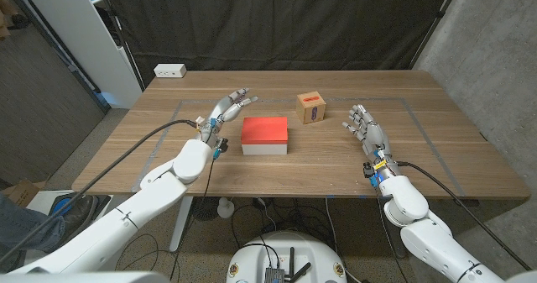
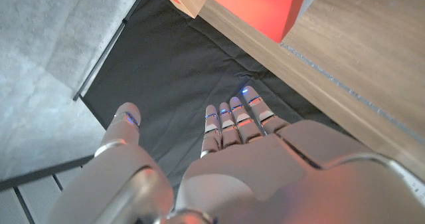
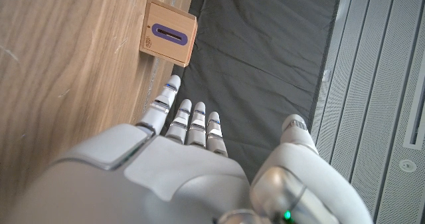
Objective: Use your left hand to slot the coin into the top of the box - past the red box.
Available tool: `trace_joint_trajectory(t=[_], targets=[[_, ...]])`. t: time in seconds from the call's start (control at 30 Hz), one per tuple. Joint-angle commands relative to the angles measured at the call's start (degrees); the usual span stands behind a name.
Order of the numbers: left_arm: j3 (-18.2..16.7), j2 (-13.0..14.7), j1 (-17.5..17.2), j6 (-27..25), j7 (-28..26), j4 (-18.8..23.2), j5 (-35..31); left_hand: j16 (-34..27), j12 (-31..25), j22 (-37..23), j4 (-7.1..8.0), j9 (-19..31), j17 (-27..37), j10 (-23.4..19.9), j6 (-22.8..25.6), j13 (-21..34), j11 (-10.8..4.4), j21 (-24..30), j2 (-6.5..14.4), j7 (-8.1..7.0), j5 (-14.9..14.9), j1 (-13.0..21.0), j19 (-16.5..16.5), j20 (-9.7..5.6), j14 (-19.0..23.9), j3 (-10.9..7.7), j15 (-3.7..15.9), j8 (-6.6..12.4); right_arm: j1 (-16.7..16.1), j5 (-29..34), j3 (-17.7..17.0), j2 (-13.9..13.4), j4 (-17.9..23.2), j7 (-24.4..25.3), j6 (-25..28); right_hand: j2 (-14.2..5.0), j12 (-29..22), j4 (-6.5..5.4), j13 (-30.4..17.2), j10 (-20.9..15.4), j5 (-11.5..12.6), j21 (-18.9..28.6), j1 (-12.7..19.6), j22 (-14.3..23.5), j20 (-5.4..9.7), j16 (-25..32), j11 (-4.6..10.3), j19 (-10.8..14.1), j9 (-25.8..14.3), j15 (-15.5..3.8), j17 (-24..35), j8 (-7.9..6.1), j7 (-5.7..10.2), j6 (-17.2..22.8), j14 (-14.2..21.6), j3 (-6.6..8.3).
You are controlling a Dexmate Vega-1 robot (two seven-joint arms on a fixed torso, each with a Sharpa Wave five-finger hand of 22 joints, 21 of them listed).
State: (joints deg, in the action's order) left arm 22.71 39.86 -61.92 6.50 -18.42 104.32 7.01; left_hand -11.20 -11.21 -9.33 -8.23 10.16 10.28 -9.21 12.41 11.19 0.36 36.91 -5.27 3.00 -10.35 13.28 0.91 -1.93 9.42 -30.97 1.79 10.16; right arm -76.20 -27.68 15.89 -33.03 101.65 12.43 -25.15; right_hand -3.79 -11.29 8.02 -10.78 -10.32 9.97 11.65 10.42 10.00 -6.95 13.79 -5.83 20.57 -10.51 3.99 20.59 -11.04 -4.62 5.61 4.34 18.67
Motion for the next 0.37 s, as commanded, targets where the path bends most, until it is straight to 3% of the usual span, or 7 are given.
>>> trace_joint_trajectory(t=[0.03, 0.37], targets=[[-3.5, -2.9, -4.6, 11.0, 3.2, -5.3, 11.7, 0.3, 0.2, -0.2, -0.04, 0.1, 0.0, 1.0, -1.0, -0.1, -1.44, -1.1, -0.1, -0.02, 0.2, -0.9, -0.6, -3.10, -0.9, 0.34, -0.21, -0.12, 0.0, -0.3, 0.0, -0.1, -1.4, -1.4, -1.9, -0.02, -0.4, 0.07, -0.3, -0.4, 0.3, 0.2, 0.5, 0.3, -0.01, 0.2, -0.08, 0.5, -0.1, -0.10, 0.1, -0.22, -0.03, 0.5, 0.5, 0.36], [-3.5, -3.6, -5.3, 11.7, 2.9, -5.5, 11.7, 0.2, 0.0, -0.2, -0.10, 0.1, 0.0, 0.7, -0.7, -0.1, -1.39, -1.6, -0.1, -0.06, 0.2, -1.2, -0.3, -3.28, -0.7, 0.43, -0.19, 0.16, 0.4, -0.6, 0.4, 0.1, -1.9, -1.7, -1.6, -0.02, -0.4, 0.07, -0.3, -0.4, 0.3, 0.2, 0.5, 0.3, -0.01, 0.2, -0.08, 0.5, -0.1, -0.10, 0.1, -0.22, -0.03, 0.5, 0.5, 0.36]])
